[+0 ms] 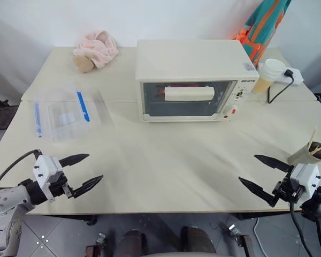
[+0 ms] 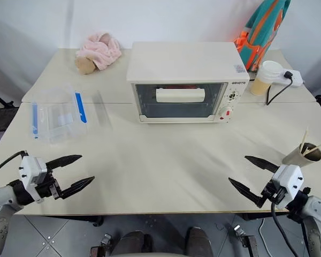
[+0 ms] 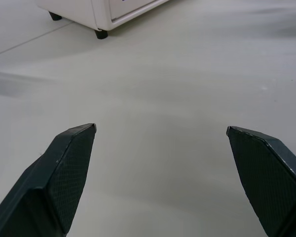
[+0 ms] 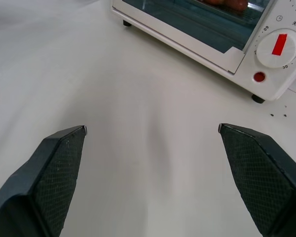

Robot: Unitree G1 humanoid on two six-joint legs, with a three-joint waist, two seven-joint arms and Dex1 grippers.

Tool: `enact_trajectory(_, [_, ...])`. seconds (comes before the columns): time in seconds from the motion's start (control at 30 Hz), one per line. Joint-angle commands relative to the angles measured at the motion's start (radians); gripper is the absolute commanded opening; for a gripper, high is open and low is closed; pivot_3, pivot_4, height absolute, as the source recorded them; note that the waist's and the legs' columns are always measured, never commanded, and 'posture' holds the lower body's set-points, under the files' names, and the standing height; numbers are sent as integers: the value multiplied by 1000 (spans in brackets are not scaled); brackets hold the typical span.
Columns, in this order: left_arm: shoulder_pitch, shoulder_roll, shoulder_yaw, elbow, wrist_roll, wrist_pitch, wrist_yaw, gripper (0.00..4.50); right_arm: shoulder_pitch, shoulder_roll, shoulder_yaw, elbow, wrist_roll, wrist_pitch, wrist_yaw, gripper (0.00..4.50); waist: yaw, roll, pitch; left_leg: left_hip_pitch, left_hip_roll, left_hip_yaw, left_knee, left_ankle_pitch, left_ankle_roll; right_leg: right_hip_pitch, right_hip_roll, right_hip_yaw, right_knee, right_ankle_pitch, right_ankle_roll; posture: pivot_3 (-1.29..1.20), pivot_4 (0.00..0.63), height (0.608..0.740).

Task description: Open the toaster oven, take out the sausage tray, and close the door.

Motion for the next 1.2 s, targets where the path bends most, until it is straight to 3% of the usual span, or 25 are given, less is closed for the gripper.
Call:
enact_trajectory(0.03, [4,5,29,-19,-41,20,-1,4500,-28,5,-3,-4,13,-16,1,4476,0,0,0,0,0,0,0,0,0,0,0,0,0,0,0,0,150,740])
enact_trajectory(0.13, [-35,-4,124,-57,-404,286,30,4500,-168,18,33,-38,78,68,-45,4476,-8,0,0,0,1,1,0,0,0,0,0,1,0,0,0,0,150,740])
enact_trajectory(0.27, [-137,-5,156,-59,-543,399,116,4500,-302,20,64,-38,146,196,-87,4476,-5,2,1,1,2,-1,1,0,-1,0,0,0,1,1,-1,0,150,740])
enact_trajectory(0.47, [-270,-29,3,-55,-406,344,93,4500,-601,46,171,129,136,347,-109,4476,-2,2,1,0,0,-2,1,0,-1,0,0,-2,3,1,0,0,150,740])
enact_trajectory(0.73, [-299,-66,-76,-42,-318,282,56,4500,-806,144,255,251,50,302,-102,4476,-7,3,1,-3,-4,-2,0,-2,-2,-4,1,-9,4,2,2,0,150,740])
enact_trajectory(0.97, [-306,-86,-47,-44,-296,244,82,4500,-825,158,279,224,54,282,-4,4476,-5,3,1,-10,-3,-4,3,-2,-2,-4,1,-15,1,2,2,0,150,740])
enact_trajectory(1.2, [-311,-77,-55,-24,-280,243,75,4500,-714,92,299,131,-5,177,124,4476,-4,3,1,-12,-3,-4,3,-2,-2,-4,1,-21,1,2,3,0,150,740])
